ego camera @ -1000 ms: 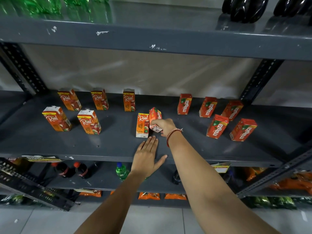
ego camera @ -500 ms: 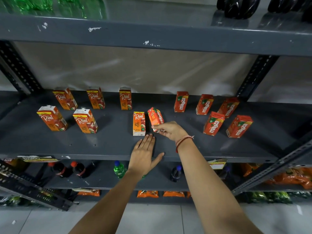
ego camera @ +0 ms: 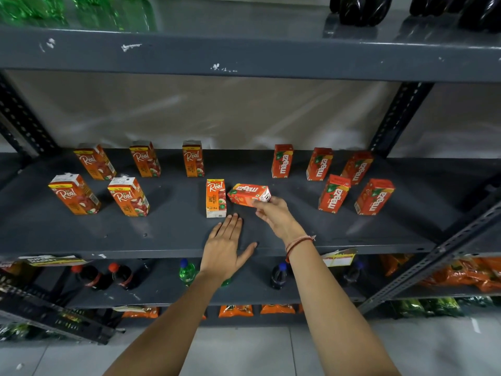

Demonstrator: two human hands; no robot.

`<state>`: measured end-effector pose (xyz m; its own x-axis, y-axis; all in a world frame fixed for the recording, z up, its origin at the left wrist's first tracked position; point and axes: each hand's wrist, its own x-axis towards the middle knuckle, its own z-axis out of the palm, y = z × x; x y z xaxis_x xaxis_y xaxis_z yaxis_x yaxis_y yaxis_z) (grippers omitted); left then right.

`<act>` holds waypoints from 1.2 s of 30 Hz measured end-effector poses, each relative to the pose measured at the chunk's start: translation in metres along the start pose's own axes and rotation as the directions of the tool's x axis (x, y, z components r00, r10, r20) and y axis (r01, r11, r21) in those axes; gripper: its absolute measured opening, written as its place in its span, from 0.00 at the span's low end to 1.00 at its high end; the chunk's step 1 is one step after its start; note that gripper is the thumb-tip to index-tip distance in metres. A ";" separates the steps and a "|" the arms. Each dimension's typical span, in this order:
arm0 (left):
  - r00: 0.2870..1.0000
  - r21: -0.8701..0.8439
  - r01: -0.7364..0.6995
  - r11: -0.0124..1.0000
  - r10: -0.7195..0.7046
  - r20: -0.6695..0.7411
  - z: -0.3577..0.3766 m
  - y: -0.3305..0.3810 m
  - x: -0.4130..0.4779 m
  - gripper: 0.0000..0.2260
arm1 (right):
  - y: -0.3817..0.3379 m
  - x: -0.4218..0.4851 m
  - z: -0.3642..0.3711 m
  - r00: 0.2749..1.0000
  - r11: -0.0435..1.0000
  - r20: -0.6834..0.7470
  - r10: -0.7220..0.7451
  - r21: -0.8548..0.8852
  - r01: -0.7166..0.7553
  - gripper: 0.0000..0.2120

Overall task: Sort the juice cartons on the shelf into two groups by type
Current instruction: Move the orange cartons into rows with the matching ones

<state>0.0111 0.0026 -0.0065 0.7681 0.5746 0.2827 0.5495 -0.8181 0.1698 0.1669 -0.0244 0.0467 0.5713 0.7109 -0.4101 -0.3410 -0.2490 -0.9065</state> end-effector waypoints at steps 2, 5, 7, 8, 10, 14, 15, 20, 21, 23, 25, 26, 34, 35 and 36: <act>1.000 0.003 0.001 1.000 -0.001 0.003 -0.001 0.000 -0.001 0.32 | -0.003 -0.002 -0.005 0.994 0.992 0.085 0.062 -0.113 -0.053 0.16; 1.000 -0.003 0.002 1.000 -0.002 0.002 -0.002 -0.001 -0.001 0.33 | -0.004 -0.003 -0.011 0.987 0.992 0.102 0.122 -0.050 -0.118 0.28; 1.000 -0.007 0.002 1.000 -0.002 0.000 -0.002 0.000 -0.001 0.33 | -0.006 -0.003 -0.013 0.988 0.989 0.069 0.140 0.042 -0.143 0.35; 1.000 -0.010 0.002 1.000 -0.002 0.000 -0.002 0.001 -0.001 0.33 | -0.008 -0.002 -0.014 0.987 0.987 0.058 0.147 0.057 -0.150 0.35; 1.000 -0.012 0.004 1.000 -0.004 0.003 -0.002 0.001 -0.001 0.33 | -0.011 -0.002 -0.013 0.984 0.985 0.066 0.166 0.027 -0.168 0.35; 1.000 0.000 0.006 1.000 -0.006 0.017 -0.003 0.001 -0.001 0.34 | -0.015 -0.007 -0.013 0.952 0.971 0.191 0.239 -0.047 -0.234 0.29; 1.000 -0.003 0.007 1.000 -0.007 0.018 -0.003 0.001 -0.001 0.34 | -0.014 -0.007 -0.013 0.949 0.970 0.205 0.240 -0.021 -0.241 0.28; 1.000 -0.026 0.007 1.000 -0.006 0.014 -0.003 0.001 -0.001 0.34 | 0.003 -0.016 -0.011 0.955 0.980 0.286 0.074 0.156 -0.123 0.18; 1.000 -0.029 0.006 1.000 -0.006 0.014 -0.003 0.001 -0.001 0.34 | 0.006 -0.017 -0.011 0.960 0.979 0.279 0.029 0.184 -0.084 0.19; 1.000 -0.032 0.004 0.999 -0.003 0.018 -0.003 0.001 -0.002 0.34 | 0.010 -0.021 -0.010 0.967 0.982 0.251 -0.039 0.189 -0.010 0.22; 1.000 -0.029 0.001 1.000 -0.001 0.021 -0.004 0.001 -0.002 0.34 | 0.011 -0.023 -0.010 0.969 0.991 0.234 -0.079 0.121 0.052 0.22; 1.000 -0.026 0.001 1.000 -0.001 0.022 -0.004 0.001 -0.002 0.34 | 0.012 -0.024 -0.010 0.970 0.994 0.226 -0.093 0.081 0.077 0.21; 0.999 -0.020 0.013 1.000 -0.012 0.044 -0.005 0.002 -0.001 0.34 | 0.011 -0.025 -0.012 0.965 0.990 0.223 -0.142 0.022 0.141 0.20; 0.999 -0.021 0.016 1.000 -0.015 0.048 -0.005 0.002 -0.001 0.35 | 0.010 -0.026 -0.012 0.963 0.988 0.222 -0.155 0.026 0.153 0.20; 0.998 -0.020 0.019 1.000 -0.018 0.053 -0.005 0.001 -0.001 0.35 | 0.008 -0.026 -0.013 0.961 0.986 0.221 -0.165 0.031 0.162 0.21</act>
<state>0.0092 0.0009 -0.0022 0.7744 0.5896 0.2295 0.5571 -0.8074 0.1942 0.1590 -0.0531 0.0484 0.4403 0.8699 -0.2224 -0.2666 -0.1099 -0.9575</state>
